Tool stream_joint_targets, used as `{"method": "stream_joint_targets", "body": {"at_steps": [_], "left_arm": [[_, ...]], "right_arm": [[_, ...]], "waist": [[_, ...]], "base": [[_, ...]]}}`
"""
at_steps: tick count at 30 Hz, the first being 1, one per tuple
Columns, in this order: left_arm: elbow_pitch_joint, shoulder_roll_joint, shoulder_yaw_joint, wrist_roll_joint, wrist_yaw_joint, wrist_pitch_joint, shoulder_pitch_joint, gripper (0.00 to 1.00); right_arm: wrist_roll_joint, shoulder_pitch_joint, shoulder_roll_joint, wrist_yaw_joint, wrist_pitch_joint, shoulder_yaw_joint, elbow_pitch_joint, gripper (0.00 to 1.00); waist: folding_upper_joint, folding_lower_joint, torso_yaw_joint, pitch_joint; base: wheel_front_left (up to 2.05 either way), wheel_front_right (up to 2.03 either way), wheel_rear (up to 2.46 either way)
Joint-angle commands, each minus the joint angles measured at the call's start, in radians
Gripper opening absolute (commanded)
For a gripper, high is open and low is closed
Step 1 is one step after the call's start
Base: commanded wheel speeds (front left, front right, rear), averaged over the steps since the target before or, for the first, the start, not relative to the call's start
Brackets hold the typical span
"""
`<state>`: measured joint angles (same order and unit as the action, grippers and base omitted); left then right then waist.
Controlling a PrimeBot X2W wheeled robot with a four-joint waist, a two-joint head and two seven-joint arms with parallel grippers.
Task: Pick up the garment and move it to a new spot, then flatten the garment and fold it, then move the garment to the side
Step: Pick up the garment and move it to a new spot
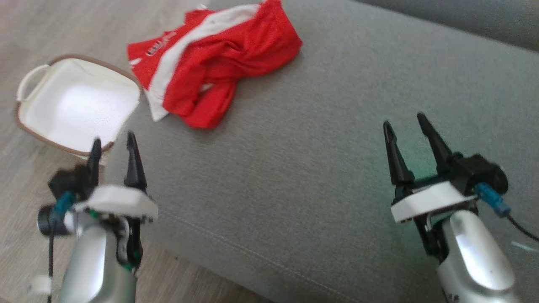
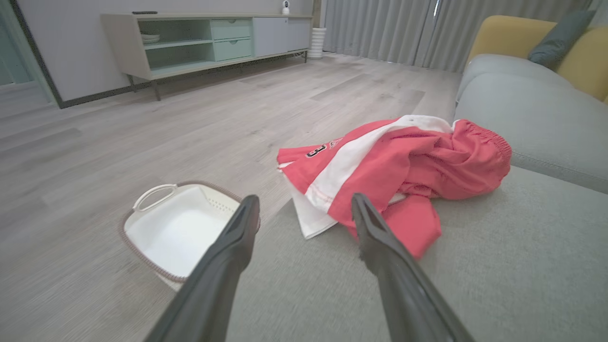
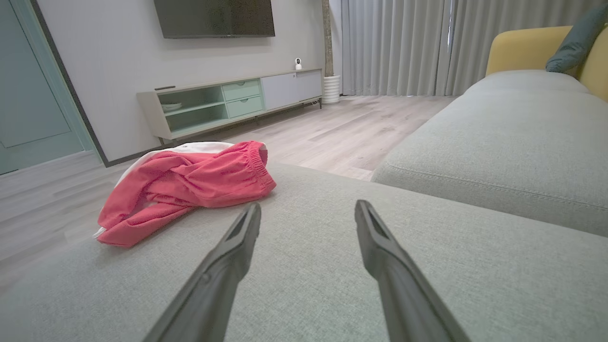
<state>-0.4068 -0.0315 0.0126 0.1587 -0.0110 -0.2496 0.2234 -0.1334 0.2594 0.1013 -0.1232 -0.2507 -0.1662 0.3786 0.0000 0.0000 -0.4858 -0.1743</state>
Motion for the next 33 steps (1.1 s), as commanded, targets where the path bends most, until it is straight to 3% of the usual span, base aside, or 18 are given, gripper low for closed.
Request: {"method": "stream_joint_targets", "body": {"at_steps": [1, 10, 16, 26, 29, 30, 31, 33], "left_arm": [[0.010, -0.022, 0.040, -0.010, 0.012, -0.012, 0.073, 1.00], [-0.122, -0.066, 0.067, -0.050, 0.065, -0.012, 0.302, 1.00], [-0.295, -0.131, 0.065, -0.085, 0.061, -0.012, 0.493, 1.00], [-0.529, -0.226, 0.058, -0.147, -0.056, -0.009, 0.665, 1.00], [-0.581, -0.240, 0.055, -0.151, -0.071, -0.008, 0.696, 1.00], [-0.595, -0.244, 0.052, -0.152, -0.073, -0.009, 0.704, 0.64], [-0.608, -0.248, 0.051, -0.152, -0.075, -0.009, 0.712, 0.00], [-0.626, -0.254, 0.046, -0.152, -0.073, -0.009, 0.725, 0.00]], "right_arm": [[-0.001, 0.044, 0.012, -0.008, -0.011, -0.034, -0.049, 1.00], [-0.023, 0.091, 0.081, -0.008, -0.011, -0.083, -0.138, 1.00], [-0.040, 0.117, 0.110, -0.008, -0.011, -0.114, -0.171, 1.00], [-0.054, 0.142, 0.108, -0.008, -0.011, -0.115, -0.193, 1.00], [-0.057, 0.144, 0.107, -0.008, -0.011, -0.112, -0.194, 1.00], [-0.060, 0.144, 0.105, -0.008, -0.011, -0.109, -0.193, 1.00], [-0.060, 0.144, 0.104, -0.008, -0.011, -0.108, -0.193, 1.00], [-0.062, 0.145, 0.100, -0.008, -0.011, -0.105, -0.192, 1.00]], "waist": [[0.0000, 0.0000, 0.049, -0.061], [0.0000, 0.0000, 0.140, -0.186], [0.0000, 0.0000, 0.210, -0.251], [0.0000, 0.0000, 0.290, -0.299], [0.0000, 0.0000, 0.304, -0.306], [0.0000, 0.0000, 0.308, -0.307], [0.0000, 0.0000, 0.311, -0.309], [0.0000, 0.0000, 0.318, -0.309]], "base": [[0.00, 0.00, 0.00], [0.00, 0.00, 0.00], [0.00, 0.00, 0.00], [0.00, 0.00, 0.00], [0.00, 0.00, 0.00], [0.00, 0.00, 0.00], [0.00, 0.00, 0.00], [0.00, 0.00, 0.00]]}}
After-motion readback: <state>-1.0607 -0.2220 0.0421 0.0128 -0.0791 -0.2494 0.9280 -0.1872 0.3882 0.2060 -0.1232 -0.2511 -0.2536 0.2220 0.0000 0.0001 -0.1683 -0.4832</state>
